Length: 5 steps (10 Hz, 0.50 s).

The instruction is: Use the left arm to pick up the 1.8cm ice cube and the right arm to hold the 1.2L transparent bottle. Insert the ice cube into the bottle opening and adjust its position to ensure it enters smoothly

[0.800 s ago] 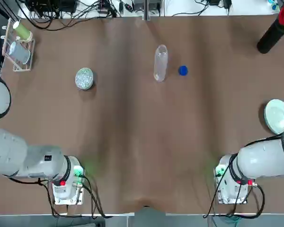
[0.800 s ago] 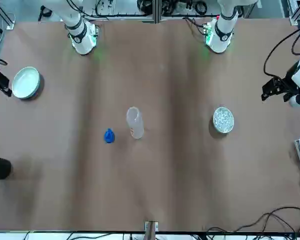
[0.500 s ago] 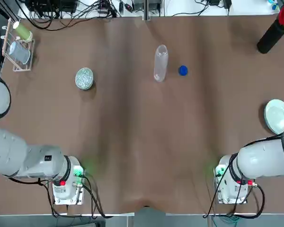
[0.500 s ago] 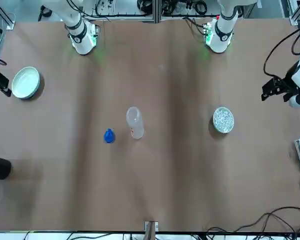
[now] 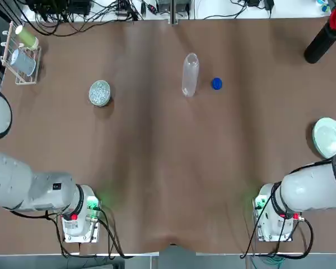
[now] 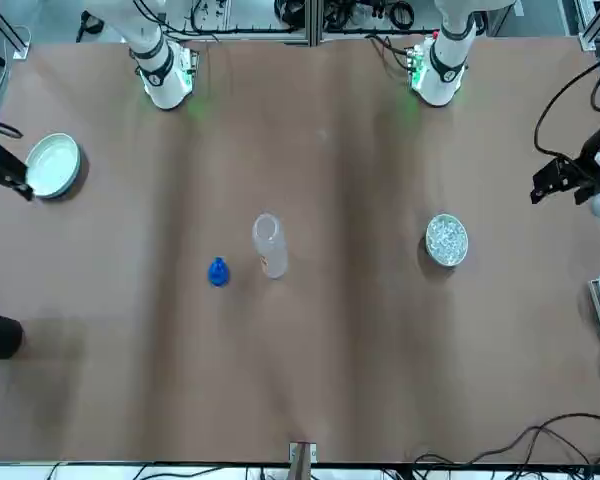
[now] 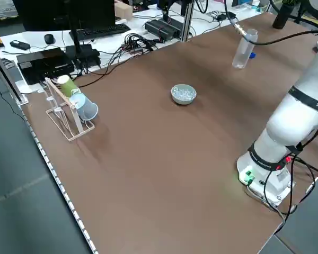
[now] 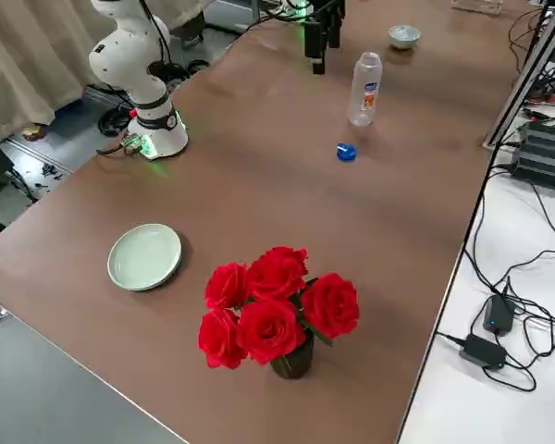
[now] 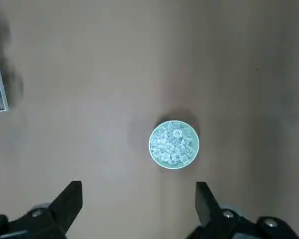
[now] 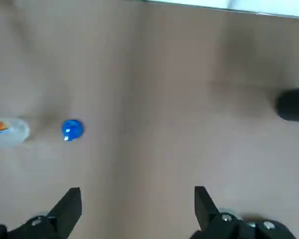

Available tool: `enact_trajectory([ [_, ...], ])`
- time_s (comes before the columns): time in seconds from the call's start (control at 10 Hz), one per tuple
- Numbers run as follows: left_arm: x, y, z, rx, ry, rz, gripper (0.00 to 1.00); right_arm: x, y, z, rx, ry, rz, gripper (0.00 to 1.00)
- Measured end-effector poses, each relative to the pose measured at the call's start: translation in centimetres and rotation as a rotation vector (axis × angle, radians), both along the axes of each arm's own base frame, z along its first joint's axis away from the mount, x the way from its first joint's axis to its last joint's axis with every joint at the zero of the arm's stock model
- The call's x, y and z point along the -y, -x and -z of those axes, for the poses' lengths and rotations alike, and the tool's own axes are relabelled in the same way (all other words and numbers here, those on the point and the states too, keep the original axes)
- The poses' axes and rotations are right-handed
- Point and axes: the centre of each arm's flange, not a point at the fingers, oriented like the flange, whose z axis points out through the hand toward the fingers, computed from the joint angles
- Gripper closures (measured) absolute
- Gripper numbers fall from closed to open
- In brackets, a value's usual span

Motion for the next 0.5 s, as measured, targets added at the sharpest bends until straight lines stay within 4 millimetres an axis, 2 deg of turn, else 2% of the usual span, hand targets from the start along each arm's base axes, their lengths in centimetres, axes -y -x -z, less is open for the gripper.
enact_trajectory([
  [0.3,1.7,0.0,5.8,-0.018,0.005,0.026,0.0,-3.1,-2.5,5.4,-0.028,-0.128,-0.295,0.0],
  [0.5,3.6,1.1,11.1,-0.052,0.009,0.056,0.0,-5.8,-4.3,9.4,-0.002,-0.272,-0.414,0.0],
])
